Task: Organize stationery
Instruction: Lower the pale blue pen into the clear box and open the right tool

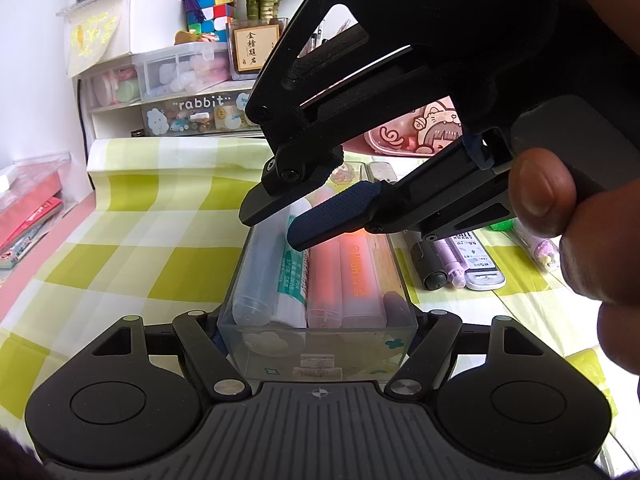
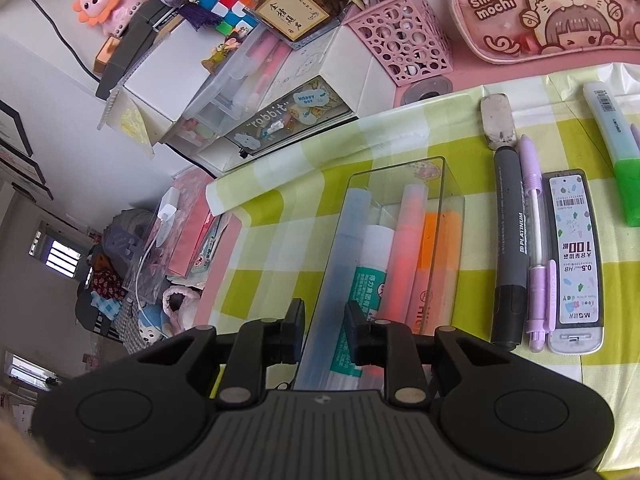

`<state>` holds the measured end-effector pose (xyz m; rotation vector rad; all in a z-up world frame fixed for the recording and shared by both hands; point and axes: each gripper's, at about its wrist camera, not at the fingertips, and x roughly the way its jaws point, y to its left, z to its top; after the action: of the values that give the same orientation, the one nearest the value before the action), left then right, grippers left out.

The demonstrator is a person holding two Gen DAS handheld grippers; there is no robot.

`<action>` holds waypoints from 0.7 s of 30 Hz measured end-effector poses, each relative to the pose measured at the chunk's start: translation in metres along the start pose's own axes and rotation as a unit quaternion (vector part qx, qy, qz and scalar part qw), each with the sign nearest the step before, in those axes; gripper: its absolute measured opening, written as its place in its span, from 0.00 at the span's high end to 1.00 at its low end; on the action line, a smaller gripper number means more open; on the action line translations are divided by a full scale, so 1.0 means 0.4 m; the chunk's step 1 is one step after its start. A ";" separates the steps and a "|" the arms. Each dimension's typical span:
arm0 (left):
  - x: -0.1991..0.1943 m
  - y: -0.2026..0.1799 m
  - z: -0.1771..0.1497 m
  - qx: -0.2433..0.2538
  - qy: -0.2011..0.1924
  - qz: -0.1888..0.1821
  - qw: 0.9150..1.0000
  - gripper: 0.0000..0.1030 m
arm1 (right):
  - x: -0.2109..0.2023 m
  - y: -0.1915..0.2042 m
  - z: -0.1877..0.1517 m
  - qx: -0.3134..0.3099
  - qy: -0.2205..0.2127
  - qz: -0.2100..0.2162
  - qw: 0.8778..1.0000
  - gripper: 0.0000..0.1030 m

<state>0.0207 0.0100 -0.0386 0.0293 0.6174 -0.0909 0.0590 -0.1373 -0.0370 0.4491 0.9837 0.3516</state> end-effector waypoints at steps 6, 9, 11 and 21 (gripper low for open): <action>0.000 0.000 0.000 0.000 0.000 0.000 1.000 0.29 | -0.015 0.003 -0.002 -0.016 -0.017 -0.012 1.000 0.93; 0.000 -0.001 0.000 0.000 0.000 0.000 1.000 0.29 | -0.018 -0.001 -0.003 -0.017 -0.020 -0.010 1.000 0.94; -0.001 -0.001 -0.001 0.000 0.000 0.000 1.000 0.29 | -0.015 0.000 -0.003 -0.020 -0.018 -0.011 1.000 0.95; 0.001 -0.001 -0.001 0.000 0.000 0.000 1.000 0.29 | -0.039 -0.007 -0.002 -0.024 -0.033 -0.007 0.999 0.95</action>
<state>0.0206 0.0094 -0.0390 0.0294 0.6165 -0.0901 0.0507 -0.1470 -0.0277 0.4070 0.9119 0.3451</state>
